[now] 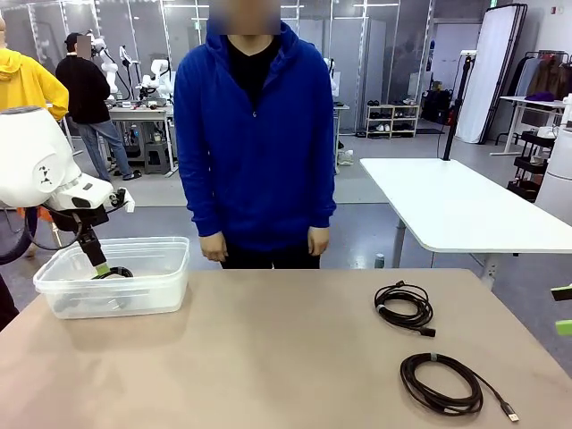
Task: Organize and store the cables.
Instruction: Place the Power Cable into the Organizing box, then place the USB Extension Cable into the Organizing box.
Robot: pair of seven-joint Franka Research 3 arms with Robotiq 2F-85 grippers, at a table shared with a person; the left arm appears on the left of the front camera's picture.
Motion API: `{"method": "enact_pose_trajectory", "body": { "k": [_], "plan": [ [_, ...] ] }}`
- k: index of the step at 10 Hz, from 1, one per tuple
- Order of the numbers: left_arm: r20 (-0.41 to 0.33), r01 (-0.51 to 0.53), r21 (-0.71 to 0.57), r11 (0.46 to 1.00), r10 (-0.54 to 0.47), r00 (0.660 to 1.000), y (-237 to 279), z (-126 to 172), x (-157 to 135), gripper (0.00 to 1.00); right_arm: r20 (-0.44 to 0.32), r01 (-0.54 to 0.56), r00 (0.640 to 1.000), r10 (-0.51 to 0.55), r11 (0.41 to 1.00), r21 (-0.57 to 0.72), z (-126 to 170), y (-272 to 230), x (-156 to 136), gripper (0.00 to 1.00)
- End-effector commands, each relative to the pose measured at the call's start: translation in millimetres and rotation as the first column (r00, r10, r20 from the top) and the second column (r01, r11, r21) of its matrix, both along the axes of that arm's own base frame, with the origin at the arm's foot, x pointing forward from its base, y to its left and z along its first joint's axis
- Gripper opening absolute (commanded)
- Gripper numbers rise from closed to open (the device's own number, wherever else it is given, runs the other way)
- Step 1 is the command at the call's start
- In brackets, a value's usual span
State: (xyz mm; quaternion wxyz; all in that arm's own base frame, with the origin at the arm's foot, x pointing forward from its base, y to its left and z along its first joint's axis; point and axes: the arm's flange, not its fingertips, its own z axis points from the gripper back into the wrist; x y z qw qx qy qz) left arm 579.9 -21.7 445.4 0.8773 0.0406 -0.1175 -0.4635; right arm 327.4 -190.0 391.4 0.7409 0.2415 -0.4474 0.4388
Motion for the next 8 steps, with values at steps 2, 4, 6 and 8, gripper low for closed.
{"method": "enact_pose_trajectory", "body": {
  "k": [2,4,6,8],
  "plan": [
    [0.001,0.0,0.038,0.999,0.0,1.0,7.7,0.6,-0.3,1.0,-0.015,0.003,1.0,-0.003,1.0,0.001,1.9,0.6,-1.5,1.0],
    [0.001,0.0,0.038,0.999,0.0,1.0,7.7,0.6,-0.3,1.0,-0.015,0.003,1.0,-0.003,1.0,0.001,1.9,0.6,-1.5,1.0],
    [0.001,0.0,0.038,0.999,0.0,1.0,7.7,0.6,-0.3,1.0,-0.015,0.003,1.0,-0.003,1.0,0.001,1.9,0.6,-1.5,1.0],
    [0.001,0.0,0.038,0.999,0.0,1.0,7.7,0.6,-0.3,1.0,-0.015,0.003,1.0,-0.003,1.0,0.001,1.9,0.6,-1.5,1.0]
  ]
}}
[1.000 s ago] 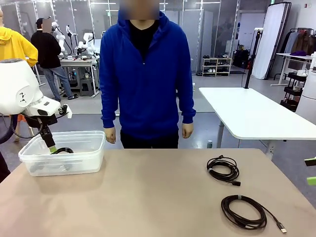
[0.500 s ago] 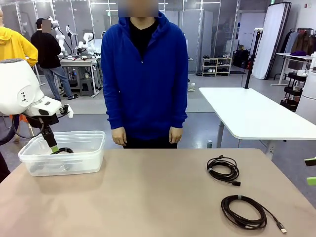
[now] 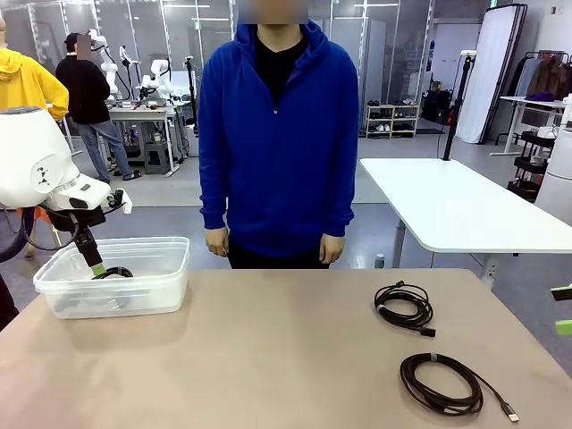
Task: Organize and store the cables.
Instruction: Place the USB Extension Cable into the Organizing box.
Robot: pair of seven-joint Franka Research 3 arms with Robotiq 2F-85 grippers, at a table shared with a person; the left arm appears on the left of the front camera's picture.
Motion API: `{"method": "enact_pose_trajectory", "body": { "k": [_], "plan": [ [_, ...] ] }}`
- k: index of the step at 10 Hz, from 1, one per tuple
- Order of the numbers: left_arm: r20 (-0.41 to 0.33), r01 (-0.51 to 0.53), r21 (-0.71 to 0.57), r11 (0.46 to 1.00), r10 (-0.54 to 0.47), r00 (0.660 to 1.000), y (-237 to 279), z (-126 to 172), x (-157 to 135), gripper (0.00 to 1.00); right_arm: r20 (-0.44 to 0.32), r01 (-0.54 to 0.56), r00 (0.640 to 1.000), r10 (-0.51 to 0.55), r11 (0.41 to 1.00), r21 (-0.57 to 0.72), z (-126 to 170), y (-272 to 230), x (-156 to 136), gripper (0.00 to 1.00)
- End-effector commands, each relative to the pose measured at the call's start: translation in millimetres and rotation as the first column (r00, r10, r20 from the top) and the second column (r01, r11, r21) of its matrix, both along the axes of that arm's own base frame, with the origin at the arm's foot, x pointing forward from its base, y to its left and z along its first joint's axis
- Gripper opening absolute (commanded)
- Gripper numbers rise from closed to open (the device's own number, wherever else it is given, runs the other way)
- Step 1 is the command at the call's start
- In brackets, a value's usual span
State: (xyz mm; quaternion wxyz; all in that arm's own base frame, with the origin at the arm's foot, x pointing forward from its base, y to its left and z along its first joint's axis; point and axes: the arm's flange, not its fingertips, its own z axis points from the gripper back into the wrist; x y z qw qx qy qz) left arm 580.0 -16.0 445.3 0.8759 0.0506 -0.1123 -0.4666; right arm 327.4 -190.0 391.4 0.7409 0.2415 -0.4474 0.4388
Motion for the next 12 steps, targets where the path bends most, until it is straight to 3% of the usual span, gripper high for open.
{"method": "enact_pose_trajectory", "body": {
  "k": [1,5,6,8,10,12],
  "plan": [
    [0.001,-0.004,0.015,1.0,0.004,1.0,2,1,0,1.0,-0.015,0.003,1.0,-0.003,1.0,0.001,2,1,-1,1.0],
    [0.001,-0.004,0.015,1.0,0.004,1.0,2,1,0,1.0,-0.015,0.003,1.0,-0.003,1.0,0.001,2,1,-1,1.0],
    [0.0,0.0,0.0,1.0,0.0,1.0,0,0,0,0.96,0.0,0.0,1.0,0.0,1.0,0.0,0,0,0,1.0],
    [0.063,0.014,0.022,1.0,-0.015,0.998,-1,33,-26,1.0,-0.035,0.009,0.999,-0.017,0.975,-0.222,22,23,2,1.0],
    [0.13,0.045,-0.038,0.998,-0.04,0.991,10,64,-66,1.0,-0.038,-0.026,0.999,0.014,0.946,-0.324,43,39,11,1.0],
    [0.114,0.054,-0.136,0.989,-0.039,0.993,19,93,-109,1.0,-0.058,-0.044,0.998,0.024,0.926,-0.375,55,57,21,1.0]
  ]
}}
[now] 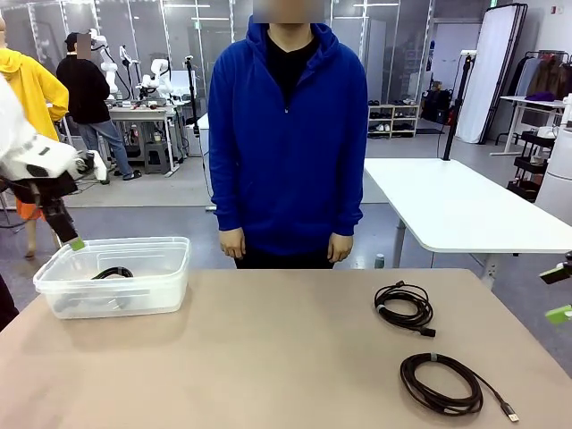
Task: Organize and store the cables.
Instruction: Place the USB Extension Cable into the Organizing box.
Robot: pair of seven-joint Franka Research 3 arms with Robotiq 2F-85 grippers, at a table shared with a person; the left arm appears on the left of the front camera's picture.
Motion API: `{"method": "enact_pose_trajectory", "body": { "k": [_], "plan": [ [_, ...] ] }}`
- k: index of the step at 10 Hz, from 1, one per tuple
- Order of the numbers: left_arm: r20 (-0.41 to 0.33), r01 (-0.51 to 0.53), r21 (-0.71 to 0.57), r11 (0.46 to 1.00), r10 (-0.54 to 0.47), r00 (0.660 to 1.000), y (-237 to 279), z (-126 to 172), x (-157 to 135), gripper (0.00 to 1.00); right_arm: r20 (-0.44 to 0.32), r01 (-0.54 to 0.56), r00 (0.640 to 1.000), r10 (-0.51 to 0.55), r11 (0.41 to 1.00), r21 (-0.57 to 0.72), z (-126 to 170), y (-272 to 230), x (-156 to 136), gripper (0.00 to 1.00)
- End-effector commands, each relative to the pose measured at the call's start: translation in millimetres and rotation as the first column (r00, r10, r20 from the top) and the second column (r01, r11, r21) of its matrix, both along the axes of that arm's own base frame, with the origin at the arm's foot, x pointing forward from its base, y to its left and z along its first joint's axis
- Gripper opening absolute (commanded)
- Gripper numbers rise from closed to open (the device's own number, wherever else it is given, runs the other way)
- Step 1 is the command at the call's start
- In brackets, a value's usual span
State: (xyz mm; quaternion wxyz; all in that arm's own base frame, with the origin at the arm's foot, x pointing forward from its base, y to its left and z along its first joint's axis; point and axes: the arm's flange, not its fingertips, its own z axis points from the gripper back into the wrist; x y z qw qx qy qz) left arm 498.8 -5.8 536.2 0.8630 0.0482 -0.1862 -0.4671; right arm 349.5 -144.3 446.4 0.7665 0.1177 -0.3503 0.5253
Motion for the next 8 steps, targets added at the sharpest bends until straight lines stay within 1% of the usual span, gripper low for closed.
{"method": "enact_pose_trajectory", "body": {
  "k": [1,2,3,4,5,6,7,8],
  "plan": [
    [0.012,0.031,-0.081,0.996,-0.03,0.999,13,13,-53,1.0,-0.038,-0.005,0.999,0.003,0.998,-0.058,2,22,4,1.0],
    [0.044,0.034,-0.088,0.996,-0.031,0.999,15,26,-87,1.0,-0.053,-0.018,0.998,0.014,0.996,-0.083,4,35,8,1.0],
    [0.072,0.042,-0.1,0.994,-0.035,0.997,16,30,-107,1.0,-0.053,-0.035,0.998,0.029,0.993,-0.116,5,44,13,1.0],
    [0.075,0.091,-0.121,0.989,-0.082,0.994,18,30,-121,1.0,-0.06,-0.045,0.998,0.037,0.988,-0.145,5,52,21,1.0],
    [0.1,0.155,-0.141,0.978,-0.141,0.985,25,30,-137,1.0,-0.071,-0.052,0.997,0.041,0.984,-0.169,5,61,27,1.0],
    [0.085,0.194,-0.158,0.968,-0.182,0.98,32,31,-156,1.0,-0.084,-0.066,0.995,0.051,0.98,-0.187,5,73,30,1.0],
    [0.092,0.224,-0.165,0.96,-0.212,0.973,36,25,-162,1.0,-0.088,-0.046,0.996,0.027,0.975,-0.217,4,83,36,1.0],
    [0.082,0.23,-0.172,0.958,-0.218,0.972,39,18,-162,1.0,-0.097,-0.033,0.995,0.011,0.972,-0.232,0,92,41,1.0]
  ]
}}
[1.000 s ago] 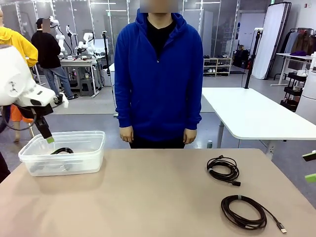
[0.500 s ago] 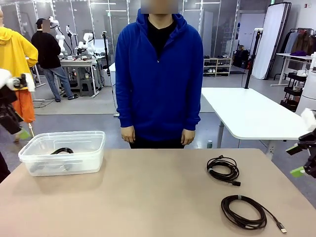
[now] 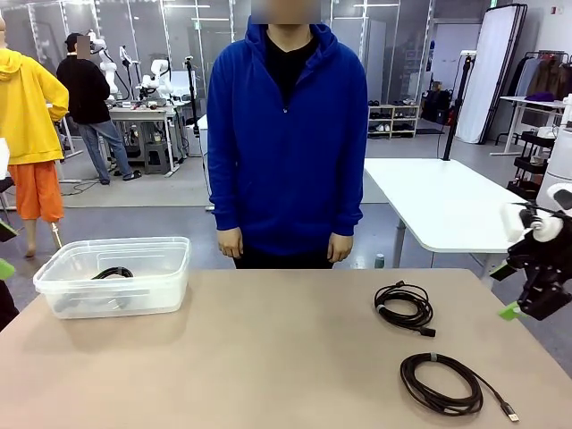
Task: Organize and store the cables.
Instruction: Place the USB Extension Cable into the Organizing box.
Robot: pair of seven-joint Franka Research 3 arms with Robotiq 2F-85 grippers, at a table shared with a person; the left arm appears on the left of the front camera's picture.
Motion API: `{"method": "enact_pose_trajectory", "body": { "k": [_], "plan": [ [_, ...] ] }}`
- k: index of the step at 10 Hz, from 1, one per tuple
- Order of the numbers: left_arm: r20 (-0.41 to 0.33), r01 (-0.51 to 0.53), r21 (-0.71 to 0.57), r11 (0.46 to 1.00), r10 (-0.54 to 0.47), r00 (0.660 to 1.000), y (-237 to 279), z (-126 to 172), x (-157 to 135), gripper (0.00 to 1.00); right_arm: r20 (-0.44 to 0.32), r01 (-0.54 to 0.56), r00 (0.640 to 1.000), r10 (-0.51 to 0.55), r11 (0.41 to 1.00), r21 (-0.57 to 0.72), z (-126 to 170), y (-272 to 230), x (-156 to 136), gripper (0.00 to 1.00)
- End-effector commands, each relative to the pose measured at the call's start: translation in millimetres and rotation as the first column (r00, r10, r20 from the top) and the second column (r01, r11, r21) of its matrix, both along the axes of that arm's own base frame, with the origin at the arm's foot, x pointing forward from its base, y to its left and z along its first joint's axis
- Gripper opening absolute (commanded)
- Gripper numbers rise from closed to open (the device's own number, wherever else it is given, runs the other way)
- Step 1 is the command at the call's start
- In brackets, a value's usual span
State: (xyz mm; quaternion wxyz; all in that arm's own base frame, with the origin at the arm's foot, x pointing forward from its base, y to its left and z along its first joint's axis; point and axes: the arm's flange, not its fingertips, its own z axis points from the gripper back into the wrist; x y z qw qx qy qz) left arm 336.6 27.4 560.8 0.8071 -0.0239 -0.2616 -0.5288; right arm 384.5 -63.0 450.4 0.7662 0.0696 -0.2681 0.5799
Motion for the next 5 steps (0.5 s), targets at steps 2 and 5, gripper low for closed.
{"method": "enact_pose_trajectory", "body": {
  "k": [2,5],
  "plan": [
    [-0.017,0.033,-0.013,0.999,-0.034,0.999,6,-6,-5,1.0,-0.053,0.053,0.997,-0.056,0.997,-0.054,-16,29,10,1.0],
    [-0.009,0.023,-0.006,1.0,-0.023,1.0,5,-10,-3,1.0,-0.023,0.016,1.0,-0.017,0.999,-0.031,-9,19,8,1.0]
  ]
}}
